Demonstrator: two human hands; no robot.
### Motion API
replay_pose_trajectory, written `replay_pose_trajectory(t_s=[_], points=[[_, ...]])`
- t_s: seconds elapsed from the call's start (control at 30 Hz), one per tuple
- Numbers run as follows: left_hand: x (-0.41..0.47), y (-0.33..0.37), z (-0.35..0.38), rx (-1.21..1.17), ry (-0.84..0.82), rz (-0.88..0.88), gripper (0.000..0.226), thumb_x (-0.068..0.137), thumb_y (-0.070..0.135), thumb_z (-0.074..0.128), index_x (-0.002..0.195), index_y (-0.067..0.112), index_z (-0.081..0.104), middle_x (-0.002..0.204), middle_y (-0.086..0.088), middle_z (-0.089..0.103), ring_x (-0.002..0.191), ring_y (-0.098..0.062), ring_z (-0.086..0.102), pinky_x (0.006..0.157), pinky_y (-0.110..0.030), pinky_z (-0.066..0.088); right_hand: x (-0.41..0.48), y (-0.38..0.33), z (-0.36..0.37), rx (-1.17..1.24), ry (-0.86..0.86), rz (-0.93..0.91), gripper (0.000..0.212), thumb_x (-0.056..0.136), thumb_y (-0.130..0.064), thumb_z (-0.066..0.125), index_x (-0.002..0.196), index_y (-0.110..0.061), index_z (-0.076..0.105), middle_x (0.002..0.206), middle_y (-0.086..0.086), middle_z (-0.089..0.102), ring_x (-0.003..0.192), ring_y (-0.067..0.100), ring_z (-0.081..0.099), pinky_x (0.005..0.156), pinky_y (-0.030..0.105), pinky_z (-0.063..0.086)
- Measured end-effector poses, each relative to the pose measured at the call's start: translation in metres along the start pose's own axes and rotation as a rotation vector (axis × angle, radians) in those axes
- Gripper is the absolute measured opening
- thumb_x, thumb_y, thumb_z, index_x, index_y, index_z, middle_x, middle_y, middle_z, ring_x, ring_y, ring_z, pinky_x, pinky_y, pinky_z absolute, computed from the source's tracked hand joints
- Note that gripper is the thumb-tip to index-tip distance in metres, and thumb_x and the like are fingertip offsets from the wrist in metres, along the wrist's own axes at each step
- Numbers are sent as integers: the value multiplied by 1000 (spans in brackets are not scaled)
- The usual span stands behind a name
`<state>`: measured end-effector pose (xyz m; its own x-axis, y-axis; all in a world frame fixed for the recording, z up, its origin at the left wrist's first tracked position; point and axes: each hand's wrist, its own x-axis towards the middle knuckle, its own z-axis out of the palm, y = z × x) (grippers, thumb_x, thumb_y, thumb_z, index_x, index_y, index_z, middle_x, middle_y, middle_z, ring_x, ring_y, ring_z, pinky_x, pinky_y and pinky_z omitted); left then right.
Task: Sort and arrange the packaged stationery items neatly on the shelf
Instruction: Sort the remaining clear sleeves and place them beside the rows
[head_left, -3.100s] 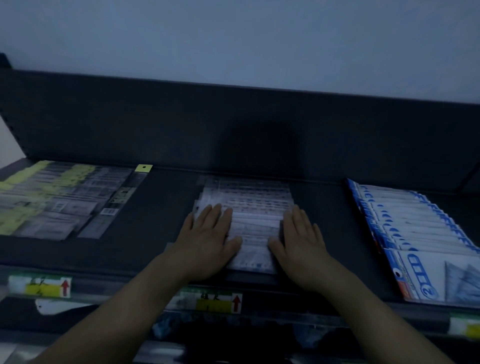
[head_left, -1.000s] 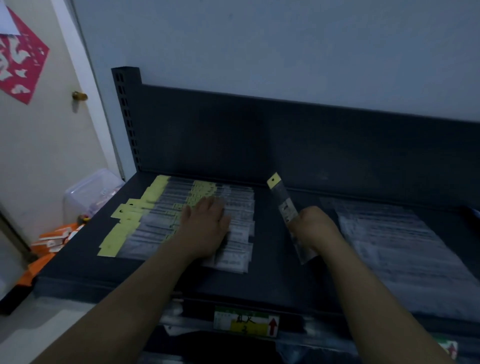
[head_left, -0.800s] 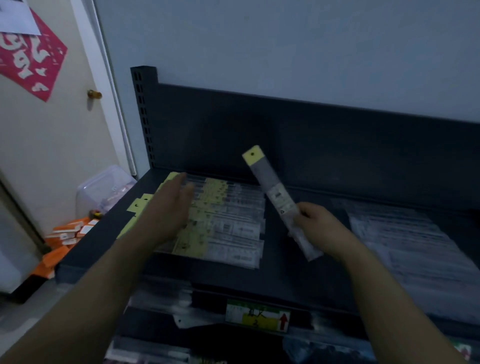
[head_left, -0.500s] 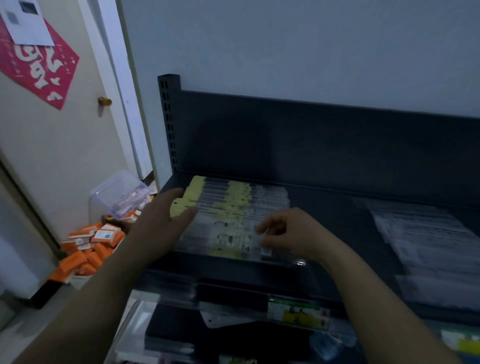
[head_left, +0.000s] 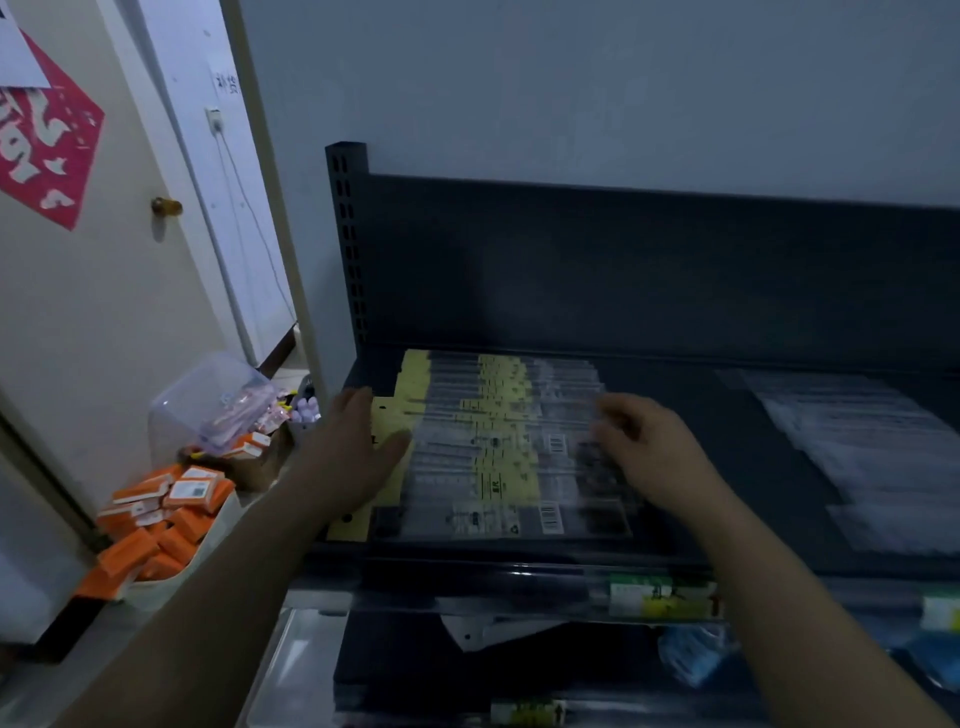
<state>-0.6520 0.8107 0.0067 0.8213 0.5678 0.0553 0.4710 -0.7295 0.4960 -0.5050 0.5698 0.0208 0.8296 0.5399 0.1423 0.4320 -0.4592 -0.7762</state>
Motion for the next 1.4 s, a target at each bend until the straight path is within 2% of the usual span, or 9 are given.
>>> replay_pose_trajectory(t_s=[0.17, 0.3, 0.57, 0.73, 0.87, 0.97, 1.2, 1.3, 1.4], points=[[17, 8, 6, -30, -72, -3, 58, 99, 23, 46, 147, 1, 22, 155, -15, 23, 140, -28, 26, 108, -33, 26, 7, 15, 6, 221, 14, 241, 55, 100, -26, 42, 149, -8, 24, 151, 0, 33, 134, 17, 36, 109, 23, 23], [16, 16, 19, -83, -79, 29, 42, 99, 16, 44, 136, 0, 34, 146, -14, 34, 130, -25, 37, 79, -23, 26, 6, 16, 10, 264, 16, 265, 37, 102, -14, 39, 136, 0, 43, 111, -1, 49, 97, 10, 46, 91, 20, 33], [25, 11, 14, -132, -16, -39, 44, 95, 14, 43, 135, -3, 35, 142, -21, 39, 127, -35, 38, 99, -37, 32, 9, 4, 6, 285, 64, 310, 57, 100, -23, 40, 151, -12, 20, 156, 2, 24, 140, 18, 29, 113, 28, 21], [19, 27, 14, -193, -89, 23, 49, 100, 16, 43, 145, 6, 28, 152, -10, 28, 138, -26, 30, 96, -26, 29, 9, 2, 10, 246, 14, 273, 35, 101, -11, 36, 134, -4, 45, 108, -3, 48, 87, 5, 47, 90, 21, 34], [18, 6, 4, -249, 41, 36, 20, 93, 18, 51, 110, 7, 49, 113, -9, 49, 109, -33, 49, 77, -32, 34, -1, 8, 2, 103, 12, 231, 32, 101, -15, 38, 130, -3, 45, 120, -4, 46, 109, 14, 49, 77, 13, 34], [4, -4, -2, -347, 2, 7, 19, 92, 21, 51, 109, 13, 52, 101, -10, 60, 91, -32, 60, 72, -45, 51, -11, 10, -2, 97, -35, 233, 38, 101, -22, 41, 139, -15, 40, 126, -9, 42, 108, 5, 42, 91, 15, 30], [-20, 13, 16, -423, -3, -42, 9, 95, 11, 46, 104, 13, 44, 117, -5, 48, 92, -19, 49, 68, -34, 41, -25, 13, -2, 418, -34, 374, 55, 100, -29, 44, 151, -21, 24, 152, -9, 29, 135, 8, 31, 110, 22, 21], [-21, 14, 13, -382, 13, -13, 33, 97, 14, 45, 130, 17, 43, 134, 6, 41, 106, -11, 48, 78, -29, 40, -29, 12, -4, 432, -29, 372, 54, 101, -24, 42, 151, -18, 23, 153, -6, 28, 136, 10, 30, 104, 18, 21], [-23, -5, -1, -259, 83, -30, 27, 94, 12, 49, 121, 12, 54, 110, -10, 61, 87, -23, 57, 73, -35, 48, -33, 14, -8, 347, -17, 349, 54, 101, -20, 41, 151, -16, 22, 154, -5, 26, 139, 11, 27, 104, 19, 19]])
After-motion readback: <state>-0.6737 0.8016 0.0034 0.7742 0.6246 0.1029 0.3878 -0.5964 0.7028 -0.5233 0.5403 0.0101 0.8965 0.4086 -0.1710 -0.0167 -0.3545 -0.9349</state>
